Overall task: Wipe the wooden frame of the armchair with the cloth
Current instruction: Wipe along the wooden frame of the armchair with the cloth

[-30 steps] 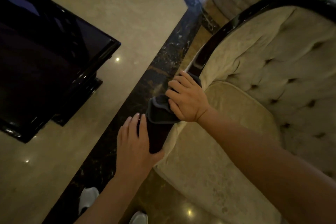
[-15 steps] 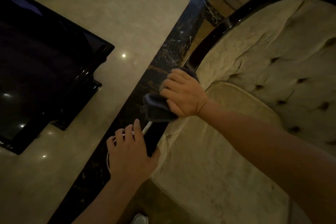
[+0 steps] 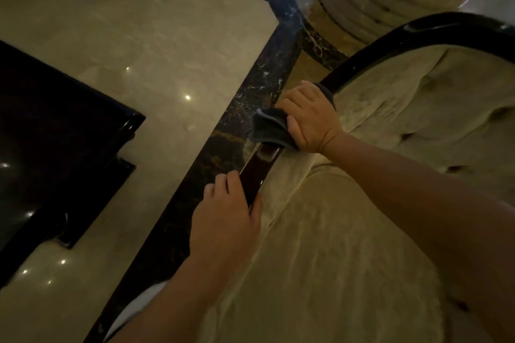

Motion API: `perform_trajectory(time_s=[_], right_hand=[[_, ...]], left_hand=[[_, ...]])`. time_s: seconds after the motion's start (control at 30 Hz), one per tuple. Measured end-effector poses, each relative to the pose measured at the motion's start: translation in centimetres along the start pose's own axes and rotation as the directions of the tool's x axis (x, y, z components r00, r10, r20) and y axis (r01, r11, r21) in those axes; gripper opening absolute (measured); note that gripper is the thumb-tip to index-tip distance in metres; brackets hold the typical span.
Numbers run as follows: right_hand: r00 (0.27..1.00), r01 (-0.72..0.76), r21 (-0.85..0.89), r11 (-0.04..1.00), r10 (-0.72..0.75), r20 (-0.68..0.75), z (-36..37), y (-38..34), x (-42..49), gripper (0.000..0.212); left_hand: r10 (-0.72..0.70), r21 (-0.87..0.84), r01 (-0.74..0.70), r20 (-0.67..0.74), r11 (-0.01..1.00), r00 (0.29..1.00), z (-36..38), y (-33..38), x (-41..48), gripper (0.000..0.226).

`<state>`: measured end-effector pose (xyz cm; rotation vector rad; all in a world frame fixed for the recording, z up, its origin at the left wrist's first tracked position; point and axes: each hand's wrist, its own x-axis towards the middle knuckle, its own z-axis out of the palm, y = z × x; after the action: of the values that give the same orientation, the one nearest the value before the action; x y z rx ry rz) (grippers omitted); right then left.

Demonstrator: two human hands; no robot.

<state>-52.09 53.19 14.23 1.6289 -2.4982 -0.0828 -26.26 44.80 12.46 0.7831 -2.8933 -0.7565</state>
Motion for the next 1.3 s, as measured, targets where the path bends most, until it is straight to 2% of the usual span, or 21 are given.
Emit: perform_trajectory(time_s=[0.1,0.23,0.4,0.57,0.67,0.77,0.87,0.93,1.13,1.3], right_hand=[[0.996,0.049,-0.097,0.994,-0.042,0.081,-0.5,3.8,1.3,0.041],[0.982,0.129,-0.126,0.984,-0.109,0.155,-1.7,7.9,2.1,0.043],[0.991,0.115,-0.127,0.985,-0.105,0.088,-2.7,13.7,2.1,0.038],[0.995,0.024,-0.101,0.995,-0.034,-0.093,-4.3,19.8,1.1,0.028],[0.984,-0.102,-0.072,0.992,0.090,-0.153,-6.0,23.5,0.3,0.028],[0.962,-0.229,-0.034,0.973,0.220,-0.163,-6.9,25.6,-0.6,0.033],[0.922,-0.343,0.005,0.939,0.337,-0.188,-7.7,27.8,-2.0,0.036],[0.885,-0.431,0.007,0.903,0.424,-0.191,-8.2,29.3,-3.4,0.036],[0.730,-0.653,0.066,0.755,0.650,-0.210,-9.0,32.1,-7.7,0.045],[0.609,-0.742,0.110,0.662,0.733,-0.302,-9.5,35.5,-15.1,0.032]], left_hand=[[0.051,0.081,-0.050,0.001,0.995,0.999,0.3,3.1,5.8,0.057],[0.074,0.105,-0.082,0.071,0.991,0.995,1.5,8.1,14.2,0.053],[0.107,0.171,-0.134,0.156,0.976,0.982,3.3,12.3,21.3,0.061],[0.188,0.101,-0.204,0.150,0.974,0.971,3.5,18.7,26.4,0.061],[0.238,0.064,-0.244,0.094,0.968,0.967,3.1,23.0,28.3,0.066],[0.287,0.072,-0.295,0.103,0.953,0.952,2.5,26.7,29.8,0.066],[0.334,-0.061,-0.330,0.100,0.942,0.937,2.3,29.7,31.0,0.060],[0.381,-0.080,-0.375,0.072,0.924,0.922,2.3,31.7,31.5,0.053],[0.486,0.077,-0.488,0.042,0.870,0.873,2.7,37.5,32.1,0.054],[0.594,0.274,-0.593,0.090,0.757,0.799,3.4,42.0,31.5,0.068]])
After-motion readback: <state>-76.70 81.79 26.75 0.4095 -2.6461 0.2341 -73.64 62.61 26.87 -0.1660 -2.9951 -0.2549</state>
